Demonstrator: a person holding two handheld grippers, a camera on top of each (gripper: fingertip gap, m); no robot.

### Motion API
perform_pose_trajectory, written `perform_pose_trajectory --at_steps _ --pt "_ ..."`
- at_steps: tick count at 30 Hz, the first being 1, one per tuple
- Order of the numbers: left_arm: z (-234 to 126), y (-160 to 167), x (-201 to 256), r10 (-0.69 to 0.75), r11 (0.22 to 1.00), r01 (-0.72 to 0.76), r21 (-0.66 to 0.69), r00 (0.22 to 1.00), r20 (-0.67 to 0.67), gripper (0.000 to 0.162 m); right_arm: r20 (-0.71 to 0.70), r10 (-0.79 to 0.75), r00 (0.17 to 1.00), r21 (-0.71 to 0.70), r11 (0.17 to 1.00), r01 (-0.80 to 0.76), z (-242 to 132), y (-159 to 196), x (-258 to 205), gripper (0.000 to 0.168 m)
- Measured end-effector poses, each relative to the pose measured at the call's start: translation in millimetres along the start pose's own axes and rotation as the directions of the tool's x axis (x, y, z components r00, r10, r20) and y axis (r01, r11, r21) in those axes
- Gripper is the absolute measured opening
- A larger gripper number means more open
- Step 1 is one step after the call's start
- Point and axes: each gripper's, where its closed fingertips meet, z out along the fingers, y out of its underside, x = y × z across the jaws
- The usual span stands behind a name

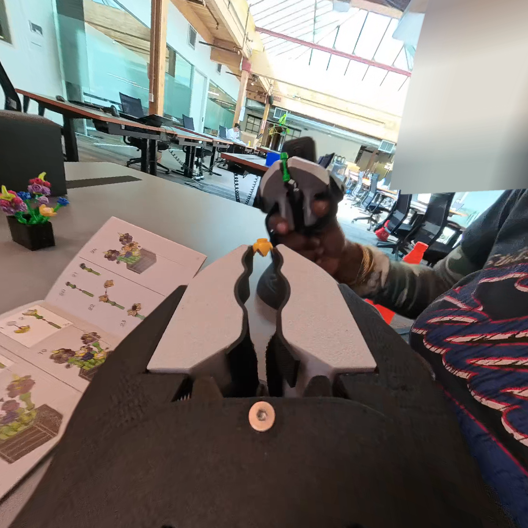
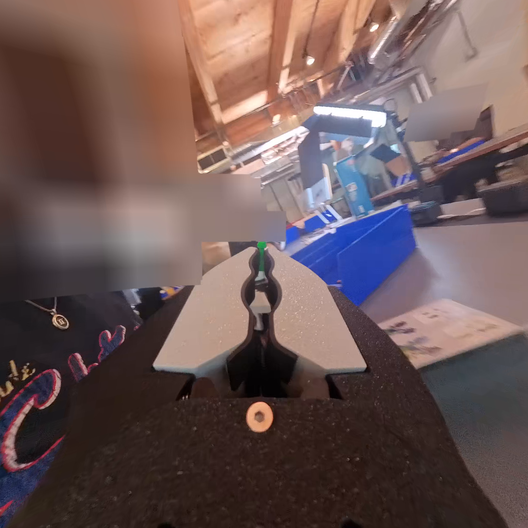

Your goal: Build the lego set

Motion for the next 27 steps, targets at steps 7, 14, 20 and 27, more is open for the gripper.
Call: perform_pose_trajectory --at_steps 7,14,20,27 --pt "-7.1 -4.1 -2.1 -0.065 0.995 0.068 0.068 0.997 -0.042 0.013 0.076 0.098 0.992 -0.052 0.994 -0.094 33.7 37.3 12.6 0.003" --pt "-8.5 -4.7 -5.5 -0.11 0.99 0.114 0.079 0.992 -0.055 0.014 0.066 0.123 0.99 -0.066 0.991 -0.119 39.1 46.8 17.0 0.003" --pt "-8.7 -3.8 -7.5 -0.12 0.989 0.123 0.077 0.992 -0.047 0.013 0.051 0.117 0.992 -0.071 0.991 -0.113 40.0 49.4 19.9 0.003" --pt "-8.9 -2.1 -10.2 -0.132 0.988 0.134 0.072 0.991 -0.034 0.013 0.024 0.088 0.996 -0.092 0.992 -0.085 39.1 51.7 23.1 0.003"
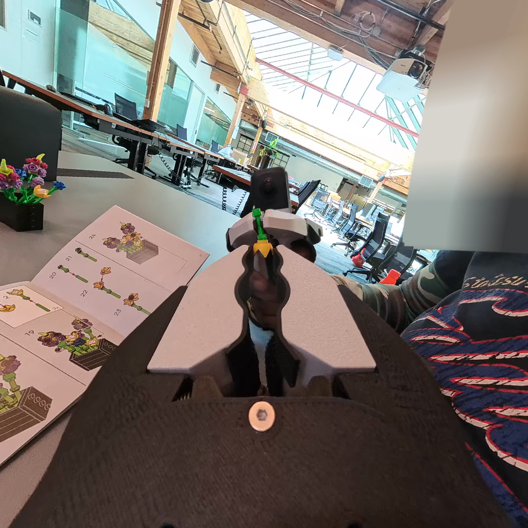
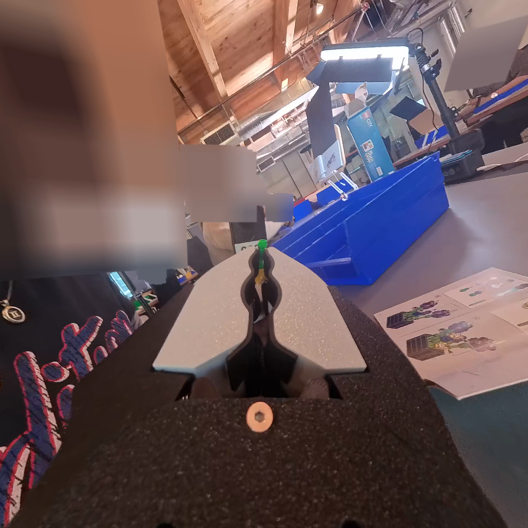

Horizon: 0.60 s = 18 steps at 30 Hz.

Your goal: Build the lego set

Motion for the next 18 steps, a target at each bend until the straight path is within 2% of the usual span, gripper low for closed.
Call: perform_pose_trajectory --at_steps 6,12,18 --pt "0.4 4.0 -4.1 -0.024 0.999 0.024 -0.022 1.0 0.017 0.012 -0.05 -0.031 0.998 -0.019 0.999 0.03 -2.4 3.9 5.0 0.003" --pt "2.9 10.2 -6.4 -0.037 0.997 0.039 -0.068 0.999 0.029 0.012 -0.101 -0.124 0.987 -0.104 0.988 0.114 -6.6 9.1 7.7 0.003" --pt "4.6 14.7 -8.8 -0.066 0.993 0.069 -0.098 0.997 0.031 0.012 -0.121 -0.116 0.986 -0.107 0.989 0.103 -12.5 11.5 10.9 0.003"
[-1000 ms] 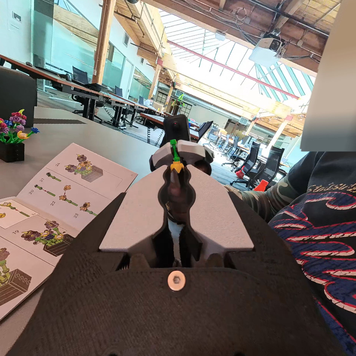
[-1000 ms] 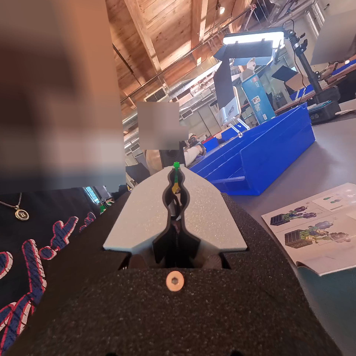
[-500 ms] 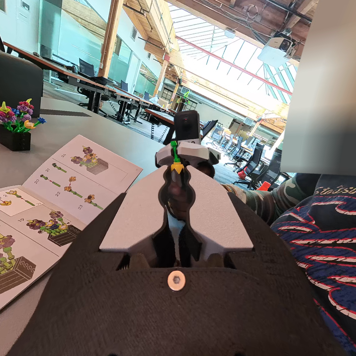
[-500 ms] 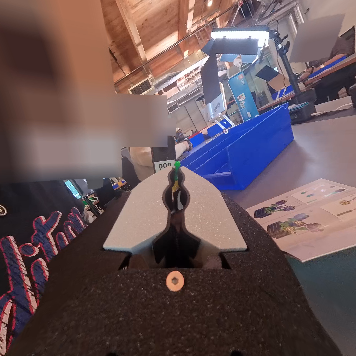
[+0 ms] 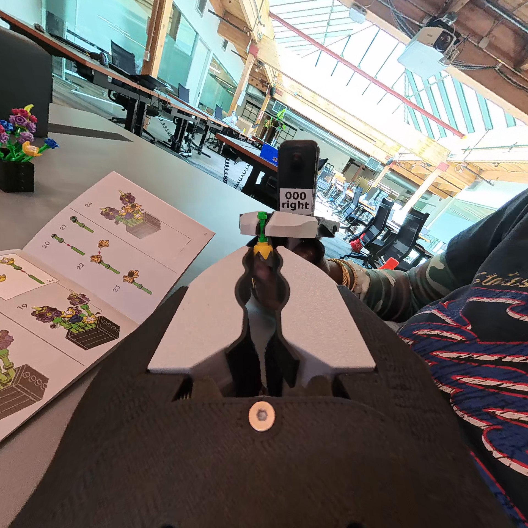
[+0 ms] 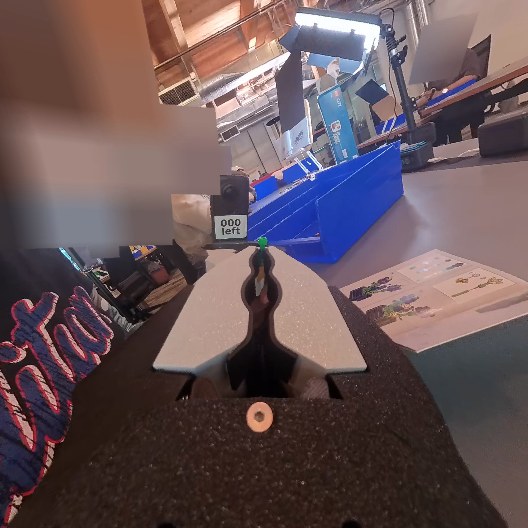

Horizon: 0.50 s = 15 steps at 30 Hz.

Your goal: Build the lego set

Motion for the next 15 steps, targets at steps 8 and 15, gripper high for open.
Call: perform_pose_trajectory --at_steps 8,15 --pt "-1.0 -0.9 0.9 0.007 1.0 -0.007 0.011 1.0 -0.003 0.012 0.003 0.001 1.0 0.011 1.0 -0.001 0.8 -0.1 -1.5 0.003" --pt "-3.1 -5.9 5.2 0.013 0.999 -0.012 0.04 0.999 -0.033 0.013 0.052 -0.006 0.999 0.069 0.998 0.002 -2.4 -15.8 -12.1 0.017"
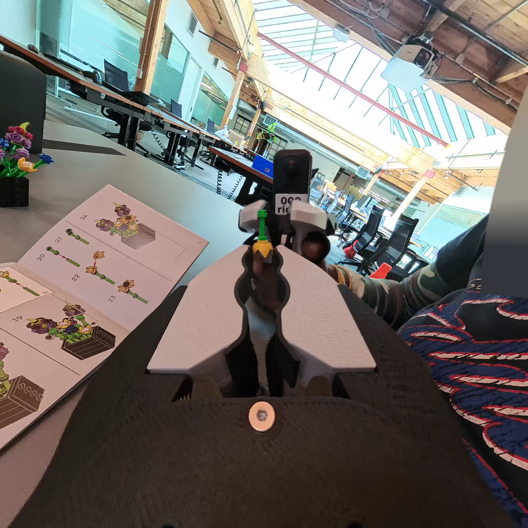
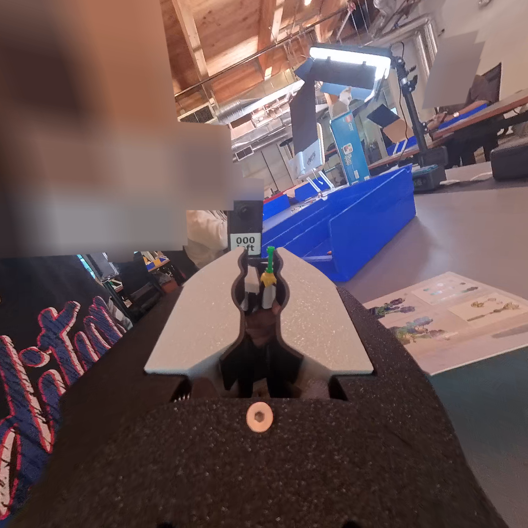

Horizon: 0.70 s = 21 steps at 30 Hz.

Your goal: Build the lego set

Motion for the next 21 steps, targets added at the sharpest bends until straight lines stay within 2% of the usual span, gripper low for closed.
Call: perform_pose_trajectory --at_steps 5,9,18,21 --pt "2.0 3.4 2.4 0.025 0.999 -0.025 -0.026 1.0 -0.002 0.013 -0.038 -0.08 0.996 -0.122 0.99 0.075 1.5 -0.8 1.2 0.017" --pt "2.6 4.9 4.3 0.039 0.999 -0.039 -0.036 0.999 -0.009 0.013 -0.044 -0.11 0.993 -0.181 0.978 0.1 2.5 1.0 3.0 0.005" --pt "1.4 1.9 4.3 0.027 1.0 -0.028 -0.015 0.999 -0.017 0.014 -0.079 -0.128 0.989 -0.172 0.979 0.113 -0.6 -1.5 4.6 0.004" --pt "-0.2 -1.3 3.8 0.017 1.0 -0.017 0.007 1.0 -0.02 0.026 -0.086 -0.131 0.988 -0.17 0.979 0.115 -1.2 -1.2 4.9 0.0"
